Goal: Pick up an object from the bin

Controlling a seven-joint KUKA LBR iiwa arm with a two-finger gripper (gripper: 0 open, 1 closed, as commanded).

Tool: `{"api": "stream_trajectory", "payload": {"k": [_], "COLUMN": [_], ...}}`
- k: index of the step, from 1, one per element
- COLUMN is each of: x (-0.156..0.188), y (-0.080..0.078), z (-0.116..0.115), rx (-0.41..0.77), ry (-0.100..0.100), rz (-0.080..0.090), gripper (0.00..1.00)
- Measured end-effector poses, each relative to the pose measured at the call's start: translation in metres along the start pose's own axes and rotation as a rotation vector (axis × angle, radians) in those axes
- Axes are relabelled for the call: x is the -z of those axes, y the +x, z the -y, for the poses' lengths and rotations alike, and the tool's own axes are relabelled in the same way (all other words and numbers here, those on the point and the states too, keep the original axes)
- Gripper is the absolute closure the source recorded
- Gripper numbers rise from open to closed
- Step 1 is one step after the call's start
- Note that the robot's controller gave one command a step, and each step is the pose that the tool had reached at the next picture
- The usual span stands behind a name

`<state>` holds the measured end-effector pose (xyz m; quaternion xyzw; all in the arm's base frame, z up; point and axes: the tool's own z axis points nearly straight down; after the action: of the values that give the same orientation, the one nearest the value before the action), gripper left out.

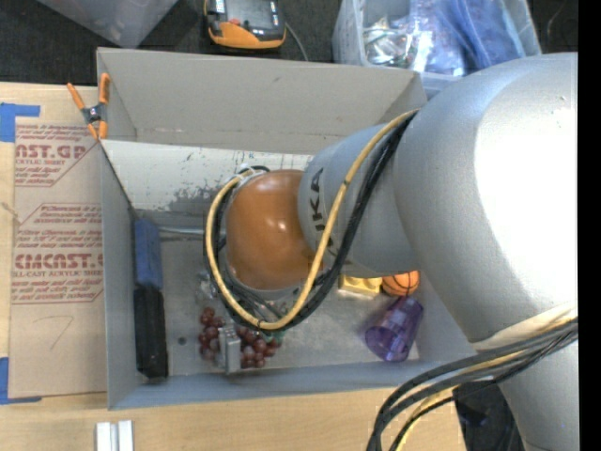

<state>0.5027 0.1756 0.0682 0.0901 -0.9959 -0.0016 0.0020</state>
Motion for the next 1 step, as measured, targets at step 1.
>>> {"api": "stream_trajectory", "payload": {"k": [1], "x": [0.0802], "y": [0.0171], "z": [0.0158], "rx": [-0.022], "ry": [-0.002], "rz": [0.017], "gripper": [0.00]}}
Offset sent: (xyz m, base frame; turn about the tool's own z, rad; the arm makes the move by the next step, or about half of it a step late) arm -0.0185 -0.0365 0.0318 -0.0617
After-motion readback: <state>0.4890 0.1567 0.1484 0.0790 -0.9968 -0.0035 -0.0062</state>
